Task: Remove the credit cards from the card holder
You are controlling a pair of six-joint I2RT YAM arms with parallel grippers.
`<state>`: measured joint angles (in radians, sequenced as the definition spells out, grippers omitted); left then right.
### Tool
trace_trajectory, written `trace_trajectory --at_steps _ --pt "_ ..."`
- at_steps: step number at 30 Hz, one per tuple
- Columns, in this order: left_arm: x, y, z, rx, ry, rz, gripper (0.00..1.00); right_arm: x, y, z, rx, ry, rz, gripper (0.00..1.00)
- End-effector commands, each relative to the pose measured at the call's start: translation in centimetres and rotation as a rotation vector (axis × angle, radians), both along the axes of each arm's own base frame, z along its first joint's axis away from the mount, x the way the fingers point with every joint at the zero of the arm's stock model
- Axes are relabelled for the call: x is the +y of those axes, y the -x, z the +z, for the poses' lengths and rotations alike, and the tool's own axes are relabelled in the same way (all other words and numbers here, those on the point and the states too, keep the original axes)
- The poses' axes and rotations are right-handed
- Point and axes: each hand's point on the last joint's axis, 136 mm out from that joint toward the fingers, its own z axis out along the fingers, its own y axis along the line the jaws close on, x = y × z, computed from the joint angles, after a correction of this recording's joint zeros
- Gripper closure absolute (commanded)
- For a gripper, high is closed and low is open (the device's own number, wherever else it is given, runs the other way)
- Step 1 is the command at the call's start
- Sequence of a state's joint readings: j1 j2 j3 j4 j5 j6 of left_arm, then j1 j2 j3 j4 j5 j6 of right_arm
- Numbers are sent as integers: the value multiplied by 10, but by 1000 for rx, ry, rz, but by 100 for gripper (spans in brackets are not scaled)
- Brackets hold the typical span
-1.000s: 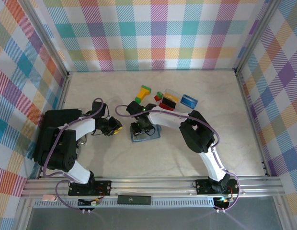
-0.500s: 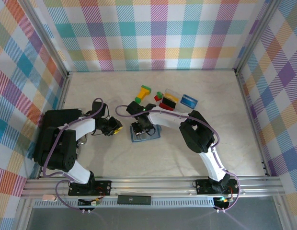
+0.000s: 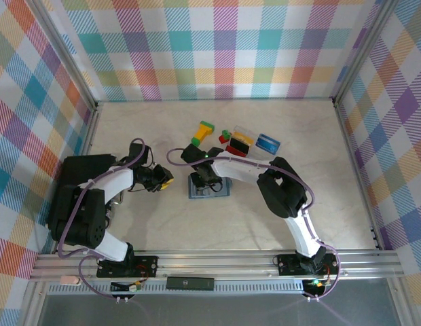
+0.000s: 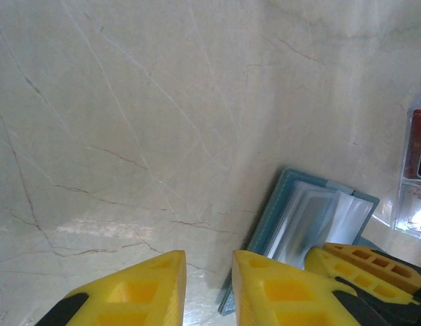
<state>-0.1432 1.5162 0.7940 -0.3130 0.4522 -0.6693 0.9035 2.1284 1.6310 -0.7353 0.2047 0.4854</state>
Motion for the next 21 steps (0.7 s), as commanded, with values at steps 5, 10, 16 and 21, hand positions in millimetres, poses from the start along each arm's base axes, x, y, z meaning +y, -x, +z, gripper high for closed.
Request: trace_trajectory --at_steps 5,10,16,21 --pt "-10 0 10 -12 14 -36 75 -41 -10 21 -88 101 -138 77" --pt "-16 -1 11 -12 17 -49 73 -59 -10 19 -87 129 -198 70" --pt "-26 -3 13 -18 19 -78 71 -83 -12 19 -89 145 -269 68" --pt "-39 -5 14 -22 33 -100 69 -93 -12 8 -33 112 -307 66"
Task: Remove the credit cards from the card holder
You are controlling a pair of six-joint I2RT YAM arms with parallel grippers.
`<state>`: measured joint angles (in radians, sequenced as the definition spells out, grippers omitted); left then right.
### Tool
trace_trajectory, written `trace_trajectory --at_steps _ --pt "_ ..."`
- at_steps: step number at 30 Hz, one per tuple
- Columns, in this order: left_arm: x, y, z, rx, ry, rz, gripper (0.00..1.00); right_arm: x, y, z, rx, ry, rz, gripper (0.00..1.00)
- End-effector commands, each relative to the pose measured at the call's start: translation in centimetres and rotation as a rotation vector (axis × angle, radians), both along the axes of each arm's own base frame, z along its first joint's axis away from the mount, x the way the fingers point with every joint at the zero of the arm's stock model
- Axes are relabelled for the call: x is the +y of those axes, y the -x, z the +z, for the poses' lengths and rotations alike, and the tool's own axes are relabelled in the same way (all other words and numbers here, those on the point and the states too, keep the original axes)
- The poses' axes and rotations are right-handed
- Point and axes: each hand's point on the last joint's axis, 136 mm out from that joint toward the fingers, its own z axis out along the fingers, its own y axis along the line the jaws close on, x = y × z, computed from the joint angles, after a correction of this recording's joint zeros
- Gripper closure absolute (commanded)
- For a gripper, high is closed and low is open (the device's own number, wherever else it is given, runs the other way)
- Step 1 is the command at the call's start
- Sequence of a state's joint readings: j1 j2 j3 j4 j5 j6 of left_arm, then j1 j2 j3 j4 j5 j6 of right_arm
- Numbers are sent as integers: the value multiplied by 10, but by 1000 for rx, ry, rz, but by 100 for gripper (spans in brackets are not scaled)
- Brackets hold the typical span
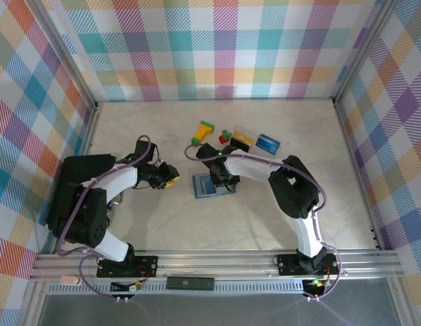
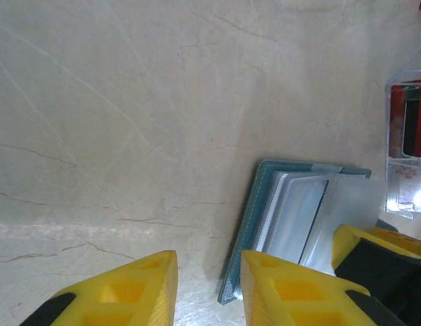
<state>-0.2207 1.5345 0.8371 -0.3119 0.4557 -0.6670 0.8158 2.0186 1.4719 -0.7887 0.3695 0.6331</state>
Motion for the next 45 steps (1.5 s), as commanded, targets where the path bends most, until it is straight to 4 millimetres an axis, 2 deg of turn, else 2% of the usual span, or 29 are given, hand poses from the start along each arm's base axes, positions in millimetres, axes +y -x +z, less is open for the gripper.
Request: trace_trajectory --at_steps 1,8,17,23,28,30,36,38,41,45 --pt "-15 -3 5 6 30 -25 69 -6 2 3 25 -46 -46 64" --pt "-33 -4 5 4 42 -53 68 4 12 -17 131 -106 -35 63" --pt "-26 -4 1 13 0 -37 68 17 32 -34 248 -188 -14 64" --pt "-23 -3 3 8 -13 -33 69 27 37 -37 279 -225 18 64" --pt "-23 -4 10 -12 -9 -39 69 32 36 -33 264 -225 36 64" --pt "-28 -5 13 -20 13 -49 69 25 31 -28 234 -193 21 64" --pt "-50 -4 17 -28 43 -97 69 5 5 10 79 -139 8 64" --pt "-55 -3 15 -18 48 -96 70 10 1 20 52 -173 35 64" --pt "-66 -7 16 -40 77 -92 73 32 1 35 50 -300 95 64" --pt "-81 -7 6 -21 106 -95 80 56 5 39 90 -436 154 71"
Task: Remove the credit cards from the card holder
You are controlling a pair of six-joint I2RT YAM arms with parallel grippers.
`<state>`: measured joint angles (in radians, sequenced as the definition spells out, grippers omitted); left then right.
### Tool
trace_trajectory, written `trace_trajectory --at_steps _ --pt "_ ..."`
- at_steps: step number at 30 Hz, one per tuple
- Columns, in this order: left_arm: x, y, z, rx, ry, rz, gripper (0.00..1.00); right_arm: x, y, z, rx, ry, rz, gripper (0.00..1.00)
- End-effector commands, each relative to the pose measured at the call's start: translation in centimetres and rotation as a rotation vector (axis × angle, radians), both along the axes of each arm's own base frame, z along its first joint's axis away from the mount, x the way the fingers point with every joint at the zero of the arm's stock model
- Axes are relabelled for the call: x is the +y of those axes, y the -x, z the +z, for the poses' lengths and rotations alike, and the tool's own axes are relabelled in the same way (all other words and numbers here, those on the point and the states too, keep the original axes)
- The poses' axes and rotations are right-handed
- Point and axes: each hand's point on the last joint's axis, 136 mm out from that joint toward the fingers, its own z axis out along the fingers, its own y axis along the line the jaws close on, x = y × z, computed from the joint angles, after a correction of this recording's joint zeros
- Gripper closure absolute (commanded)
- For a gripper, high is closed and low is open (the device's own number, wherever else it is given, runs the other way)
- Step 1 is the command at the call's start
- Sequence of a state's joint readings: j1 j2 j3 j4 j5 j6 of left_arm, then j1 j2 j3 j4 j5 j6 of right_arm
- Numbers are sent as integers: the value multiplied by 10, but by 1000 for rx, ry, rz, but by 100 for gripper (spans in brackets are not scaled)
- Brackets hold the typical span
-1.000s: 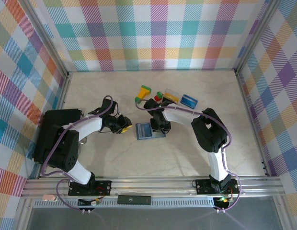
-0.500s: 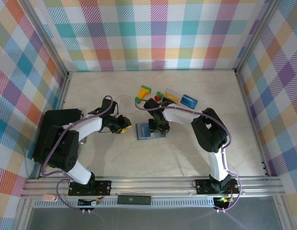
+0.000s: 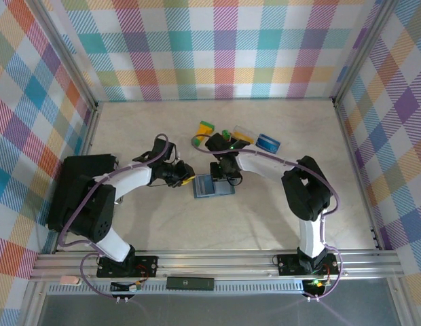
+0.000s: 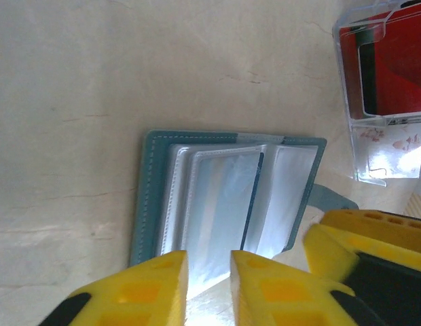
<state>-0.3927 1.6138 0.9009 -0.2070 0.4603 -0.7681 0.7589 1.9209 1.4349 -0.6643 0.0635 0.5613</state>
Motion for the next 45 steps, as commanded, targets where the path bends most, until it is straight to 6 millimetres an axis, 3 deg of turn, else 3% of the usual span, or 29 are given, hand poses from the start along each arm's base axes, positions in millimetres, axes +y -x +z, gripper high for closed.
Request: trace_trajectory --at_steps 1,4,9,16,24,27,31,37,45 --pt "-18 -4 -3 12 50 -1 82 23 3 8 22 -135 77 73" --pt "-23 -4 -9 26 51 -5 83 27 3 -3 68 -151 81 77" --pt "-15 -3 -19 46 2 17 84 25 -1 -23 112 -127 75 76" --pt "-3 -2 -26 61 -35 40 84 31 10 -40 190 -149 100 75" --pt "21 -2 -17 48 -73 86 84 55 24 -28 245 -284 134 75" --pt "27 1 -15 47 -84 94 84 55 20 -26 248 -287 84 75" --pt "23 5 -14 48 -58 93 84 41 12 -20 211 -309 17 74" --pt "-2 7 -13 49 -41 33 84 33 10 -20 205 -342 41 75" --pt "-3 8 -30 83 -71 37 89 29 4 -18 194 -376 48 75"
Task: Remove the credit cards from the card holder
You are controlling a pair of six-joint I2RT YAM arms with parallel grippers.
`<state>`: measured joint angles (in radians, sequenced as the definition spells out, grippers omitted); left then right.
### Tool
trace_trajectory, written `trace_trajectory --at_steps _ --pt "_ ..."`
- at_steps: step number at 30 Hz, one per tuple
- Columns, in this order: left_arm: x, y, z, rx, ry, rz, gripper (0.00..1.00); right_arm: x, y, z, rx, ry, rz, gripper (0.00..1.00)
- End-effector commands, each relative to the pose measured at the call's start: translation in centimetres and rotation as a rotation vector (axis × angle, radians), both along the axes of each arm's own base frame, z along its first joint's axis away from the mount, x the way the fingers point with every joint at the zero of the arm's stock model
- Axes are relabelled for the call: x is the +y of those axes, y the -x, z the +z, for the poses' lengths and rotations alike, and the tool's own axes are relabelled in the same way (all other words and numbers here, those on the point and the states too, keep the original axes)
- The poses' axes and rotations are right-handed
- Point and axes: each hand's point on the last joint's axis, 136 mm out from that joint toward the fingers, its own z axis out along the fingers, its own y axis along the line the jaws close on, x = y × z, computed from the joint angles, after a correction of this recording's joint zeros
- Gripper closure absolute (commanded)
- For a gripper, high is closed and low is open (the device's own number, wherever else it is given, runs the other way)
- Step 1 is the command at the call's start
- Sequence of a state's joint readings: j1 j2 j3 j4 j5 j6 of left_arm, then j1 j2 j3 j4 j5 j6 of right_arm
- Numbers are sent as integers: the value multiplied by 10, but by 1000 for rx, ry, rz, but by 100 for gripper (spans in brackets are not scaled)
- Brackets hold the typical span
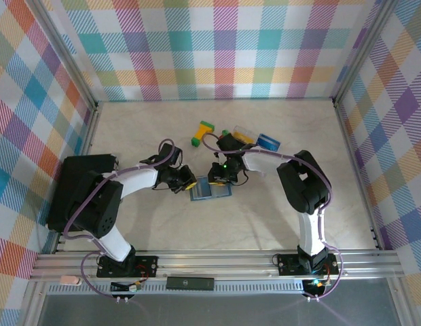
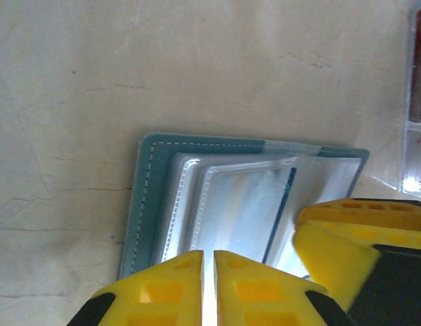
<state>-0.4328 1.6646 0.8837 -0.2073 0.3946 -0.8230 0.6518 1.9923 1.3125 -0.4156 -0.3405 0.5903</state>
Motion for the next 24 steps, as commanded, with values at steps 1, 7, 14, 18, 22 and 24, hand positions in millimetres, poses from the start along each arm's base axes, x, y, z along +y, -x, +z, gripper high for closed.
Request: trace_trajectory --at_steps 1,7,14,18,22,24 --pt "-4 -1 -4 17 -5 -1 89 6 0 13 -22 -52 29 75" --pt "-7 0 -12 39 0 -13 91 6 0 8 -16 -55 39 76" --pt "10 12 -27 99 -114 -23 95 6 -1 2 -9 -58 39 79" --pt "13 15 -32 109 -136 -31 96 4 -1 -1 0 -60 35 81" --pt "13 15 -35 116 -137 -36 97 4 -1 -4 5 -59 38 82" --pt "13 16 -36 120 -137 -39 97 5 0 -5 10 -62 42 83"
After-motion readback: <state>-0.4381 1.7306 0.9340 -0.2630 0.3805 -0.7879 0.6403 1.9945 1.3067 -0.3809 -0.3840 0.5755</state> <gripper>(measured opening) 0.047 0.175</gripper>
